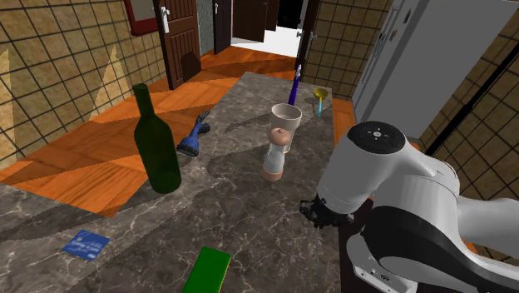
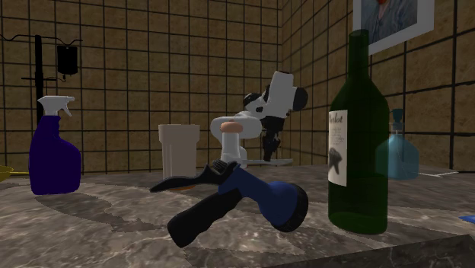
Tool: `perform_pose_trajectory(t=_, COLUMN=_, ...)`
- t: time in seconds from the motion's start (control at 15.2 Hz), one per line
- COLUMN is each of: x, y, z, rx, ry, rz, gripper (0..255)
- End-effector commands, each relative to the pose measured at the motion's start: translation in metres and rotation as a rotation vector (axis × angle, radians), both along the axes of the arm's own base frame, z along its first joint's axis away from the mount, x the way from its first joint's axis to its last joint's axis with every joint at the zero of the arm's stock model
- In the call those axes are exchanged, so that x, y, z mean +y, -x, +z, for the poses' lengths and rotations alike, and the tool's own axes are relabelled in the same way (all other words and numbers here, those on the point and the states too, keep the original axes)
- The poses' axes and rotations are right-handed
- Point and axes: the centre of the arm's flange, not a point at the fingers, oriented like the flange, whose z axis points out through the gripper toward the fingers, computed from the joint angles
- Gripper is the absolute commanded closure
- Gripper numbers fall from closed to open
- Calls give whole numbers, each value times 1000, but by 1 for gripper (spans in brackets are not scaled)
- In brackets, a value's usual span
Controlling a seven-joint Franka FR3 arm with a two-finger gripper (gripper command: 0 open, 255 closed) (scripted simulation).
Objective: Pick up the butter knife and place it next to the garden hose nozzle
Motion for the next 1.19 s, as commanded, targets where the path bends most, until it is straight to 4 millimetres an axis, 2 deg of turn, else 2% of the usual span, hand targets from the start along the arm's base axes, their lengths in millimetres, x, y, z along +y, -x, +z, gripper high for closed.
perform_pose_trajectory(t=0.0, x=1, y=0, z=11, rx=0, ry=0, rz=0, gripper=255)
perform_pose_trajectory(t=1.12, x=1, y=0, z=101, rx=0, ry=0, rz=0, gripper=255)
